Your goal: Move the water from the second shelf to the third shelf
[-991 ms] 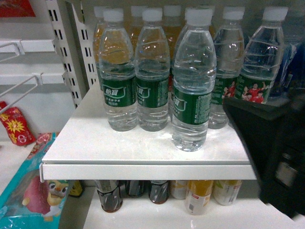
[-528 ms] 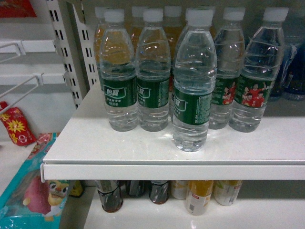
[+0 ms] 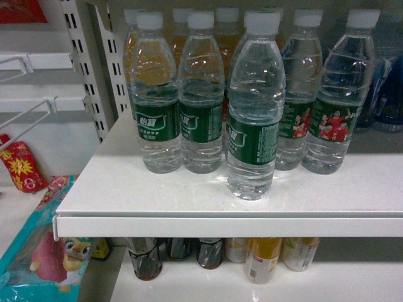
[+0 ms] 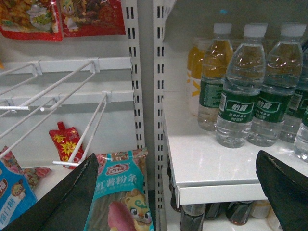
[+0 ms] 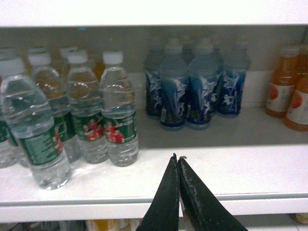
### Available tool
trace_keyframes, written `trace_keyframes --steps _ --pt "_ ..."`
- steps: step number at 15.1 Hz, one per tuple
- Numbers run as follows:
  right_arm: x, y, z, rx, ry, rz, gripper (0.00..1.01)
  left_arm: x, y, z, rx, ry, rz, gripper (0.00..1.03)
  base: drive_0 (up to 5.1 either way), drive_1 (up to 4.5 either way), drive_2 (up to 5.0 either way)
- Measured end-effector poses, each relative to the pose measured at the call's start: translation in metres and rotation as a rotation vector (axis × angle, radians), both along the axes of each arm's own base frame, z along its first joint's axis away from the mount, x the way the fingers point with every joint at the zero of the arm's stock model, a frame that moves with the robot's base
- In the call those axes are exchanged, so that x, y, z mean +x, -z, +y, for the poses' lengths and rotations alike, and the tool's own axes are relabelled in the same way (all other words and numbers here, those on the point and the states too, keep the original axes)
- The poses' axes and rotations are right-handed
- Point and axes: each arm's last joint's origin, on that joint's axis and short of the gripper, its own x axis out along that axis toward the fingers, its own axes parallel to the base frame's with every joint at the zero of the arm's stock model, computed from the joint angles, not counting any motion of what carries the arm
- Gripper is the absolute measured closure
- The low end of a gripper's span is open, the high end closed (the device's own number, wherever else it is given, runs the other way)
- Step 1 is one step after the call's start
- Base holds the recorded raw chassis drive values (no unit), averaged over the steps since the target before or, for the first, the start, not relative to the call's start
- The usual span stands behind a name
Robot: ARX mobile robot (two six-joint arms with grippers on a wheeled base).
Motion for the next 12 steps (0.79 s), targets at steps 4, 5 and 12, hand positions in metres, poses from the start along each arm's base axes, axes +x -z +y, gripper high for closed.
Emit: trace_keyframes --steps 4,5,12 --pt "-0.001 0.005 0.000 -0.001 -0.005 0.012 0.99 0.000 0.000 0.000 0.000 -0.001 0.000 0.05 0.0 0.00 0.0" --pt "-0.001 0.007 0.000 -0.001 -0.005 0.014 0.99 0.000 0.000 0.000 0.000 -0.001 0.000 0.05 0.0 0.00 0.0" --pt "-0.006 0.016 0.000 -0.001 -0.004 0.016 0.99 0.000 0.000 0.000 0.000 -0.001 0.000 0.05 0.0 0.00 0.0"
